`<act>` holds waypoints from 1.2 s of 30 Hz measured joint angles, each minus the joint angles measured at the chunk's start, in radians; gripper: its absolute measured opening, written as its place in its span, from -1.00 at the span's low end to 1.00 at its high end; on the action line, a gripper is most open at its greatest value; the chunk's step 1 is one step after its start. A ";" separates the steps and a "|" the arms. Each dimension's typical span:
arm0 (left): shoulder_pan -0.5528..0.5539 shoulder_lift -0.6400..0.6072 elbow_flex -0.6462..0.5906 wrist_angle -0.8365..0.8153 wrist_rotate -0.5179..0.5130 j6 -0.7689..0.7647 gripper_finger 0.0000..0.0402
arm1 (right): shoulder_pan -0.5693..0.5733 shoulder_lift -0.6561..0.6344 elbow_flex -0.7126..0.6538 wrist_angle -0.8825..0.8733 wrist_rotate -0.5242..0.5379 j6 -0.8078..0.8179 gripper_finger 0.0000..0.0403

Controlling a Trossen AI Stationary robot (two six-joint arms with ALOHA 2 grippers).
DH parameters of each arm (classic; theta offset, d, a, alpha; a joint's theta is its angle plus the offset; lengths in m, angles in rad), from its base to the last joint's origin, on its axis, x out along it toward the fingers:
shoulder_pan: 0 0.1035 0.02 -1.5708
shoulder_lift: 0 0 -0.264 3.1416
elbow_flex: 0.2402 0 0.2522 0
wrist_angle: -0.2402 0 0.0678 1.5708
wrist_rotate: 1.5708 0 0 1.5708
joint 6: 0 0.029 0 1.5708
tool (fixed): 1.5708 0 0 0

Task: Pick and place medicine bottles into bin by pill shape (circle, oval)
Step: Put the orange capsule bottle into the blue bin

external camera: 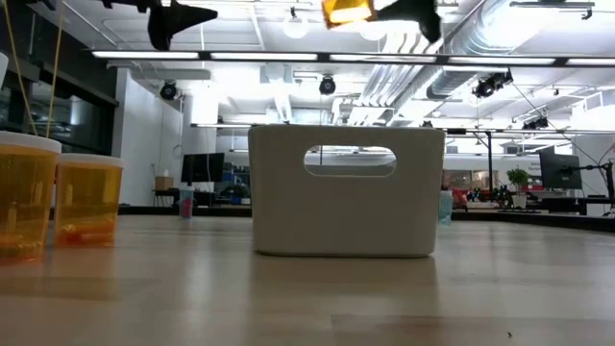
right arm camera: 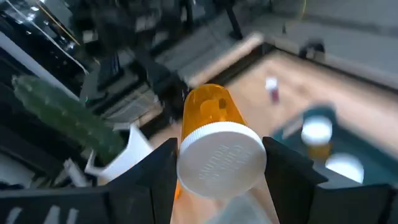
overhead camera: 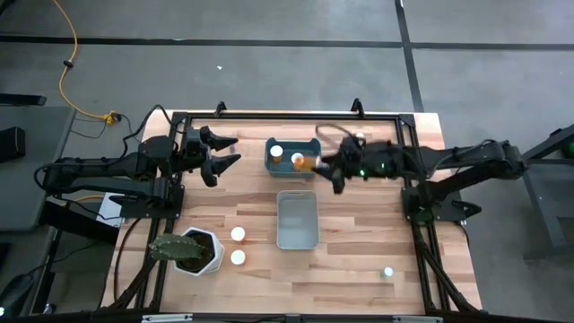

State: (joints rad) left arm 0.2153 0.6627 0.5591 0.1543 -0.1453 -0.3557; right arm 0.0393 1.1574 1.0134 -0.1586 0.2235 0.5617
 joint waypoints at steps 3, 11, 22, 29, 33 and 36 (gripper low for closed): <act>0.000 0.000 0.000 0.001 0.065 -0.067 0.46 | -0.059 0.001 0.000 0.047 -0.038 -0.088 -0.10; 0.000 0.000 0.000 0.005 0.046 -0.087 0.46 | -0.116 0.001 0.000 0.043 -0.133 -0.155 -0.10; 0.000 0.000 0.000 0.000 0.026 -0.086 0.46 | -0.253 0.133 0.259 -0.346 -0.175 -0.228 -0.10; 0.000 0.000 0.000 0.000 0.025 -0.086 0.46 | -0.392 0.447 0.589 -0.787 -0.225 -0.482 -0.10; 0.000 0.000 0.000 0.000 0.025 -0.086 0.46 | -0.431 0.633 0.736 -0.965 -0.211 -0.624 -0.10; 0.000 0.000 0.000 0.000 0.028 -0.086 0.46 | -0.445 0.756 0.821 -1.062 -0.205 -0.689 -0.10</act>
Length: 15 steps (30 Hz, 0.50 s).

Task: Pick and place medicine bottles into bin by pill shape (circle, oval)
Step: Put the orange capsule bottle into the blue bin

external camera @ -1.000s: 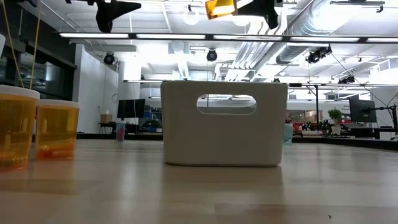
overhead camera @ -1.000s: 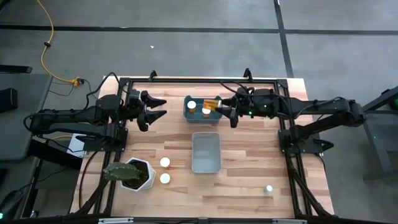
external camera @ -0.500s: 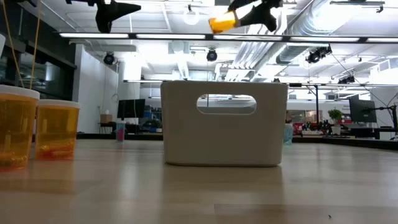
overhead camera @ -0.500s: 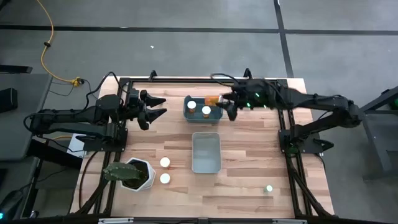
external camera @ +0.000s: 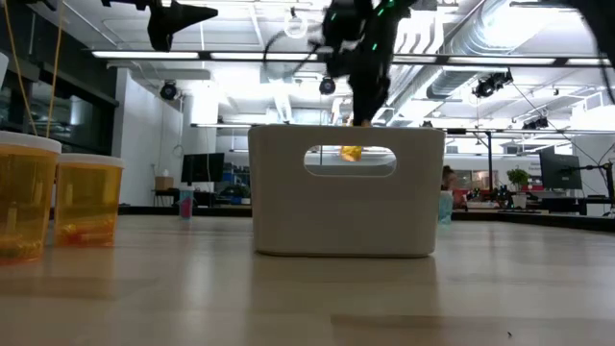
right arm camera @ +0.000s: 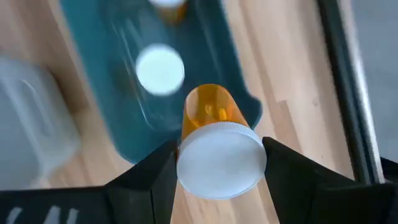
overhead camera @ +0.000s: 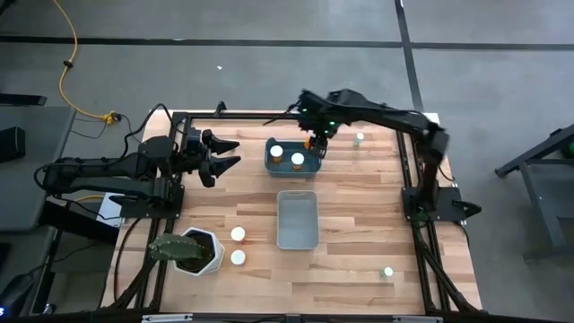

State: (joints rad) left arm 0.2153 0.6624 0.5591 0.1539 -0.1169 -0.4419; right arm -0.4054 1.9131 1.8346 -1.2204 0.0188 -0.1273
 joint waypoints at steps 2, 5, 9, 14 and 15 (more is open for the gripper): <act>0.000 0.000 0.000 0.000 0.000 0.006 0.46 | -0.004 0.067 0.040 -0.040 -0.001 -0.028 -0.10; 0.000 0.000 0.000 0.000 0.001 0.027 0.46 | -0.006 0.146 0.075 -0.064 0.000 -0.057 -0.10; 0.000 0.000 0.000 0.000 0.001 0.033 0.46 | -0.006 0.208 0.088 -0.065 0.000 -0.073 -0.10; 0.000 0.000 0.000 0.000 0.001 0.034 0.46 | -0.006 0.259 0.089 -0.067 0.000 -0.072 -0.10; 0.000 0.000 0.000 0.000 0.001 0.034 0.46 | -0.006 0.265 0.089 -0.067 0.000 -0.073 -0.10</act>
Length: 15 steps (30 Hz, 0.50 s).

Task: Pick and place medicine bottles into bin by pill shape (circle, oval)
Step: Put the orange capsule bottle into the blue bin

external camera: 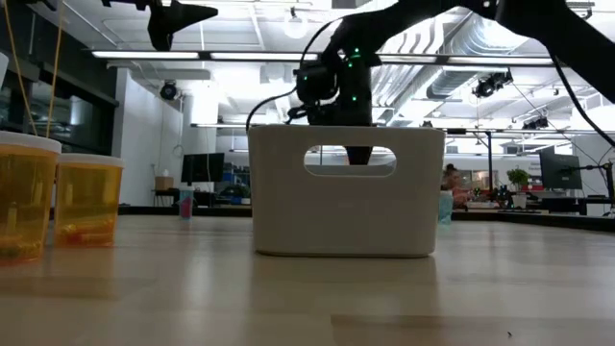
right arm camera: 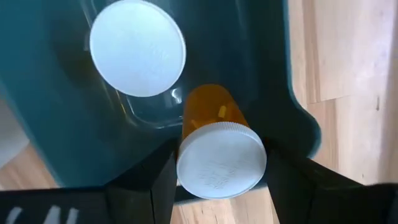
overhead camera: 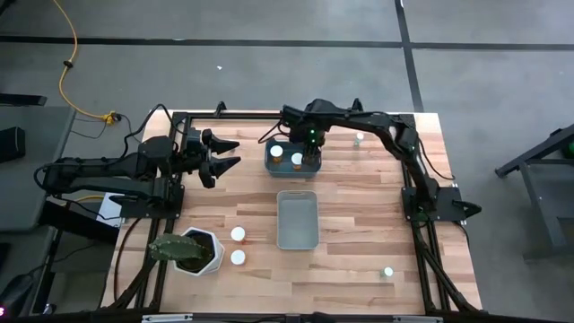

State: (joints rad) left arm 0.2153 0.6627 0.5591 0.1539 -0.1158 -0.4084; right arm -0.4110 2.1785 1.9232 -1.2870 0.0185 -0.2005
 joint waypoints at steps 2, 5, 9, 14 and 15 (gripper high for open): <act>0.000 0.000 0.000 0.000 0.000 0.000 0.46 | 0.000 0.011 0.000 0.001 0.000 -0.008 -0.10; 0.000 0.000 0.000 0.000 0.002 0.000 0.46 | 0.000 0.019 0.000 0.005 0.000 -0.009 -0.10; 0.000 0.000 0.000 0.000 0.011 0.000 0.46 | 0.000 0.018 0.000 0.022 0.000 -0.008 -0.07; -0.001 0.000 0.000 0.000 0.013 0.000 0.46 | 0.002 0.018 0.000 0.034 0.000 -0.021 0.18; -0.001 0.000 0.000 0.000 0.013 0.000 0.46 | 0.002 0.018 0.000 0.041 0.000 -0.021 0.23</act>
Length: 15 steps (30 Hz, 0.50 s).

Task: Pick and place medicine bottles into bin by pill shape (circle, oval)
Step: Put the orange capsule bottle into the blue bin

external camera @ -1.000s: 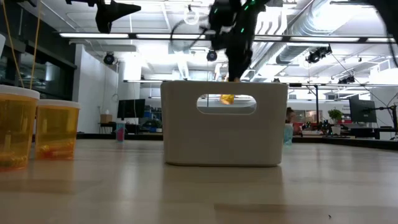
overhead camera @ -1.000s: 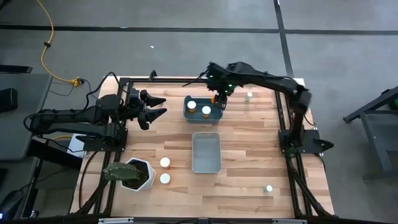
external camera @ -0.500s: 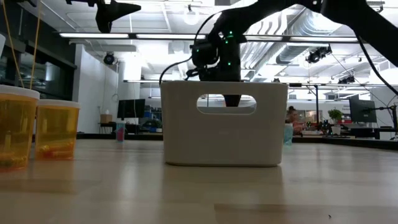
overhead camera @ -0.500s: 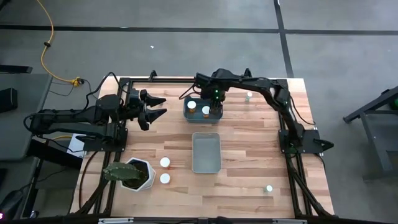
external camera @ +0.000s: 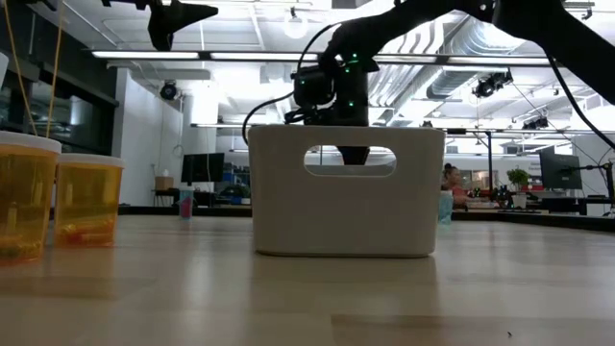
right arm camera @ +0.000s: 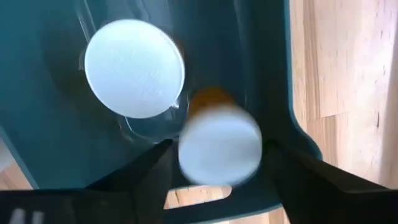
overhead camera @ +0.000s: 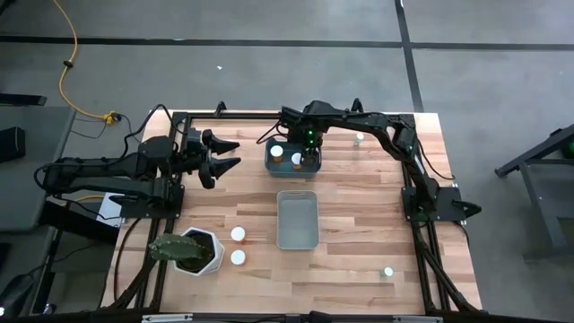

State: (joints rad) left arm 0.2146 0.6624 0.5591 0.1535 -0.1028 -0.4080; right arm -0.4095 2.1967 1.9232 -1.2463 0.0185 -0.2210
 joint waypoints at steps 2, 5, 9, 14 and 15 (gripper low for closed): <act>0.000 0.000 0.000 0.000 0.000 0.000 0.46 | 0.000 0.000 0.000 0.001 0.000 0.003 0.32; 0.000 0.000 0.000 0.000 0.000 0.000 0.46 | 0.000 0.000 0.000 0.005 0.000 0.003 0.39; 0.000 0.000 0.000 0.000 0.000 0.000 0.46 | -0.003 -0.013 0.000 0.012 -0.015 0.003 0.40; 0.000 0.000 0.000 -0.002 0.000 0.012 0.46 | -0.012 -0.100 -0.003 0.013 -0.080 0.009 0.40; 0.000 0.000 0.000 -0.005 0.000 0.022 0.46 | -0.012 -0.127 -0.008 0.022 -0.092 0.011 0.40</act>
State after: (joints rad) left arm 0.2150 0.6626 0.5591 0.1490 -0.1032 -0.3862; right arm -0.4219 2.0696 1.9153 -1.2241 -0.0740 -0.2098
